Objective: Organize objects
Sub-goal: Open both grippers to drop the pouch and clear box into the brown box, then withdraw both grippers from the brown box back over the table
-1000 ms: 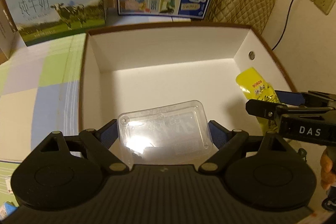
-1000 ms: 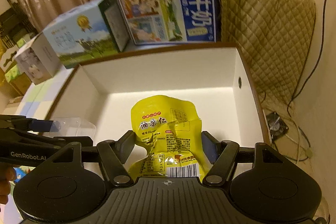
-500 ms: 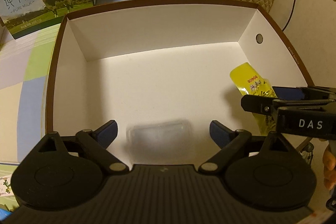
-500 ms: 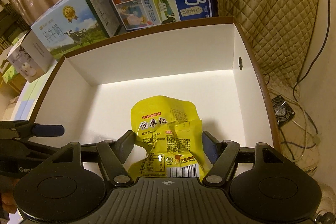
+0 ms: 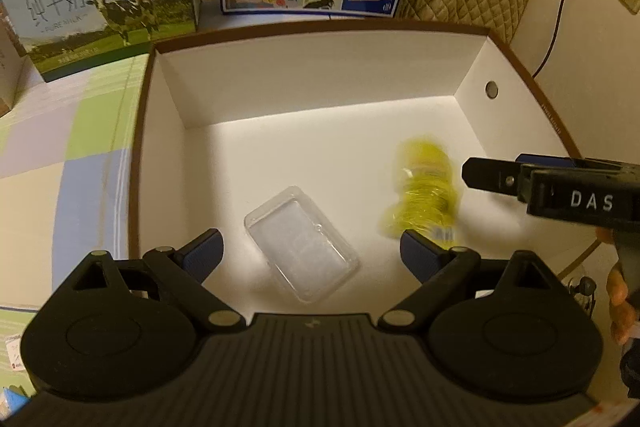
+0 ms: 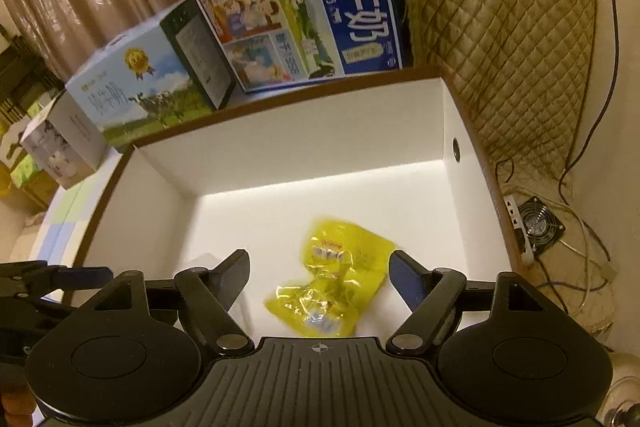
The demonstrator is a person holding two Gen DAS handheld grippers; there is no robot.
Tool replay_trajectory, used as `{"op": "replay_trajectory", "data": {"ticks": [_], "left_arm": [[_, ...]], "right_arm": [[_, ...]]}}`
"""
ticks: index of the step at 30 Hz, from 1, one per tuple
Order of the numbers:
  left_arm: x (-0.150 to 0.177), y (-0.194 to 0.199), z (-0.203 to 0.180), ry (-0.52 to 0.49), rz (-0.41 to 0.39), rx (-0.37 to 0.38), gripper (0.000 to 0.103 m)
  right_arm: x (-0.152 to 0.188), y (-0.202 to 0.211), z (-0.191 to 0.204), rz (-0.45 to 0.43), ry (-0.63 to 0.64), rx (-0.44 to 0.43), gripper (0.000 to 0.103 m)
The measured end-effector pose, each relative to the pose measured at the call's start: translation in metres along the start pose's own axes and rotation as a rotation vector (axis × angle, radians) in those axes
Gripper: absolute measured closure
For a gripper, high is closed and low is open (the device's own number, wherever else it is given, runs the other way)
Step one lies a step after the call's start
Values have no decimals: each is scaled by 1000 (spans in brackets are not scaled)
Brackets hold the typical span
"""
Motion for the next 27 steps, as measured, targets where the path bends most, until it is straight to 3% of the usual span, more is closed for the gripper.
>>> {"op": "replay_trajectory", "data": {"ticks": [20, 27], "left_arm": [[35, 81, 9, 56, -115, -3, 10], [48, 105, 13, 38, -137, 44, 10]], "right_arm": [[28, 60, 21, -44, 24, -12, 29], [47, 91, 37, -83, -8, 18, 29]]}}
Point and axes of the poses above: each gripper's, at about its wrist camera, not at the fingertips, and y roughly against the way its jaws point, z to its left, x to its underside, the point moved 1 cm from there along -y, roughly the way its jaws point, and after that the axes turned 5 degrees about x, right-handed, at the moved point
